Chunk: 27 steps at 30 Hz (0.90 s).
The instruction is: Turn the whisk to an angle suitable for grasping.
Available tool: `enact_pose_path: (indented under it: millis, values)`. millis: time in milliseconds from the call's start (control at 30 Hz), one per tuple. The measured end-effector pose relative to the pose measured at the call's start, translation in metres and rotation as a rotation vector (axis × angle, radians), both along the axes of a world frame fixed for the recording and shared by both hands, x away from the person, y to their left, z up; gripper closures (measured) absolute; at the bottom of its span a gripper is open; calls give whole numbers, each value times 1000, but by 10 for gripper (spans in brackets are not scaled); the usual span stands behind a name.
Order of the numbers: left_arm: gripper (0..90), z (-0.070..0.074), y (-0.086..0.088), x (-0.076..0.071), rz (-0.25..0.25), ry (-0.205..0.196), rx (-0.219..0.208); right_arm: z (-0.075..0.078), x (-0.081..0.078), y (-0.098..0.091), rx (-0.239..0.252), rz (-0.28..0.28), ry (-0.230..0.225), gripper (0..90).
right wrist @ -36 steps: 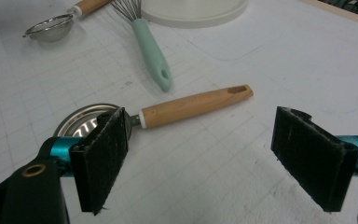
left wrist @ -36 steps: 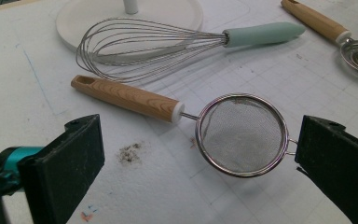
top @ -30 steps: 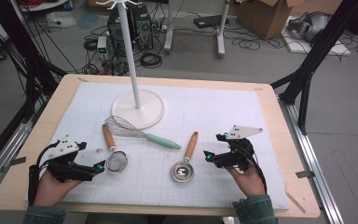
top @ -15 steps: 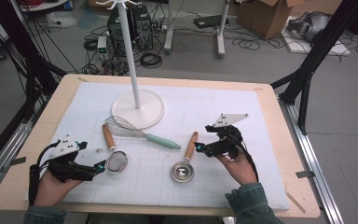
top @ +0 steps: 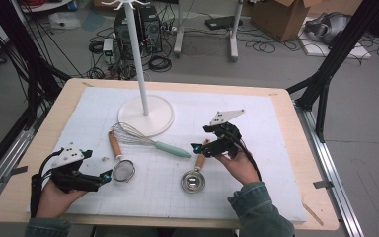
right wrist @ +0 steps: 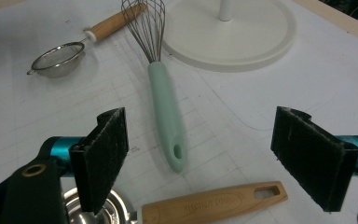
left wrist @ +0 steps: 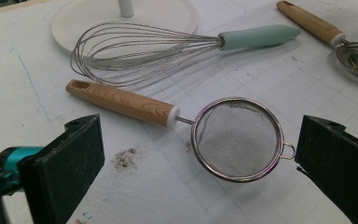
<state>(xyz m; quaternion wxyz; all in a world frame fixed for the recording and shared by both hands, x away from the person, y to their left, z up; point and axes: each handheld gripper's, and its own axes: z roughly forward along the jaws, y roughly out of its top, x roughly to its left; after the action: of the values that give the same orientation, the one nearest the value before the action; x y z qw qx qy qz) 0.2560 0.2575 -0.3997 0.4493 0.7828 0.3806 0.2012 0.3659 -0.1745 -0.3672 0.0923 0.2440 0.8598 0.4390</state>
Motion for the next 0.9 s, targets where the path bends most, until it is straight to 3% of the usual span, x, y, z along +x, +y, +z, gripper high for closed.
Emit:
enact_pose_path:
  millis: [233,567,767,900]
  values:
    - [18,0,-1,0,-3,1,1,3,11,11,11,13,2,180]
    - [18,-1,-1,1,-7,5,3,3,31,33,-30,47,31,182]
    - [18,-2,-1,1,-5,5,3,9,42,53,-44,73,40,183]
    - [18,-1,0,1,-4,3,6,2,48,70,-58,103,57,220]
